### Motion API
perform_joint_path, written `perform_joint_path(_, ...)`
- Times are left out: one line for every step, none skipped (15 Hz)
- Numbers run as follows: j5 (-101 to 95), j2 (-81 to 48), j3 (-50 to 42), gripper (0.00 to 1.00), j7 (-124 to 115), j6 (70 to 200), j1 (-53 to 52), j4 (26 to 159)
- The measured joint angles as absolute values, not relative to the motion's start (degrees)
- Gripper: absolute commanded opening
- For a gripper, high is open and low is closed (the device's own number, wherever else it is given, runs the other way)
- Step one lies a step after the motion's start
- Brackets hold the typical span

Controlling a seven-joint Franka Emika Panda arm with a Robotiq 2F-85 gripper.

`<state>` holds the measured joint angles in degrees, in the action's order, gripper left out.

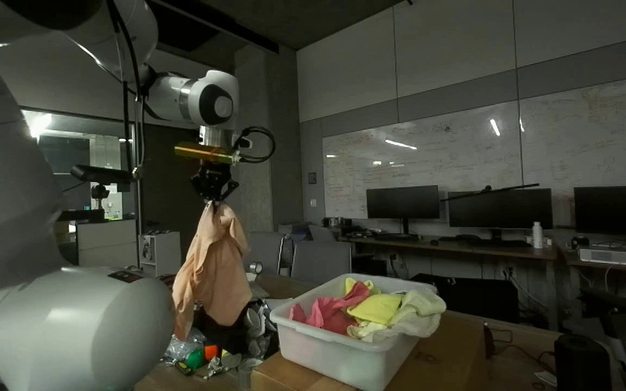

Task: Remove the clothes from the white bin and put them on the table

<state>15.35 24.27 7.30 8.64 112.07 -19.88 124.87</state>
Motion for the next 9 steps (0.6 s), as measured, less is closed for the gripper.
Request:
perform_joint_path(15.34,22.98,7.5,0.03,10.9,110.66,-19.92,123.53)
perform_joint_path(15.25,21.77,7.72,0.03,12.65,109.81,-19.91,122.35)
perform_joint_path(15.07,20.6,7.94,0.03,13.96,109.47,-19.91,121.26)
perform_joint_path(14.84,19.53,8.15,0.03,14.89,109.48,-19.88,120.29)
perform_joint_path(14.58,18.6,8.42,0.03,15.15,110.32,-19.7,119.54)
perform_joint_path(14.24,17.91,8.73,0.03,15.16,112.14,-19.4,119.16)
perform_joint_path(13.99,17.44,8.99,0.04,15.08,114.79,-19.02,119.08)
perform_joint_path(13.89,17.11,9.18,0.04,14.82,117.96,-18.56,119.18)
perform_joint_path(13.81,16.86,9.31,0.04,14.36,121.17,-18.05,119.35)
